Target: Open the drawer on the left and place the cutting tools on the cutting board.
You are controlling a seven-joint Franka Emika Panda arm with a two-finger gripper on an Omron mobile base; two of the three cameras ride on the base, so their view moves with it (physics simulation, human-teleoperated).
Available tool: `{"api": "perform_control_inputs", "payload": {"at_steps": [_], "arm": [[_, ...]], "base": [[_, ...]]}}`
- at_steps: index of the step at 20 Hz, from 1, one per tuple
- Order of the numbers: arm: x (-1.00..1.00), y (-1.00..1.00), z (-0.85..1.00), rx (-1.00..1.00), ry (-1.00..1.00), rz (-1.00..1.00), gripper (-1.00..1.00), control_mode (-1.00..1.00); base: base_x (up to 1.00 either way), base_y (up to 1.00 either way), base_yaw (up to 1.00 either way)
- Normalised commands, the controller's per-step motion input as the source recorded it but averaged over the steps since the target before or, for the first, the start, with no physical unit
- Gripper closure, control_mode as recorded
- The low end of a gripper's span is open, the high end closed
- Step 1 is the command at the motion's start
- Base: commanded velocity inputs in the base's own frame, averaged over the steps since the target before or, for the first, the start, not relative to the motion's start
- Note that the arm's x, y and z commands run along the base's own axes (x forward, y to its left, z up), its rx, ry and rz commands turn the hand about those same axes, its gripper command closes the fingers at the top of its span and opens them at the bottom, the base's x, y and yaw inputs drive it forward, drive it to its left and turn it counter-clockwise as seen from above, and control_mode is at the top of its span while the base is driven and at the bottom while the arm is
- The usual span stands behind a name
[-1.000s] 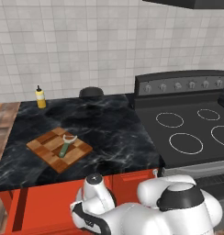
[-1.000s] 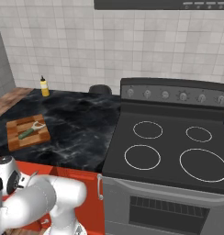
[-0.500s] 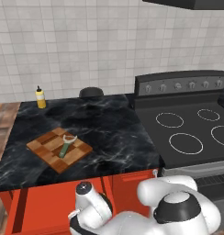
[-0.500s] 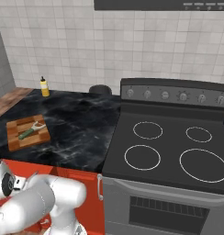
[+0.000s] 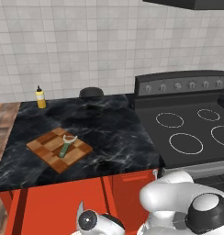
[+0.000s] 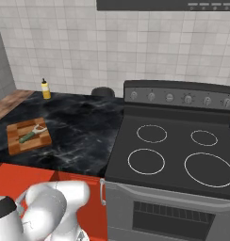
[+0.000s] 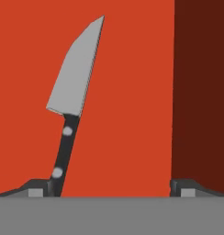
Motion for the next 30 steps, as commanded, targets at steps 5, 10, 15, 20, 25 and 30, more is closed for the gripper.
{"api": "perform_control_inputs", "payload": {"at_steps": [5,10,15,20,25,30], "arm": [[-0.75,0.00,0.00,0.01,0.00,0.03,-1.00,-1.00],[-0.83,0.00,0.48,0.06,0.00,-0.02,-1.00,-1.00],[-0.04,0.15,1.00,0.00,0.13,-0.08,-1.00,-1.00],[0.43,0.06,0.84,0.00,0.28,-0.07,-1.00,-1.00],[0.06,-0.01,-0.02,0.00,0.06,0.03,-1.00,-1.00],[-0.11,0.06,-0.29,0.06,0.07,0.05,-1.00,-1.00]], "base": [[0.00,0.00,0.00],[0.00,0.00,0.00],[0.00,0.00,0.00],[0.00,0.00,0.00],[0.00,0.00,0.00],[0.00,0.00,0.00]]}}
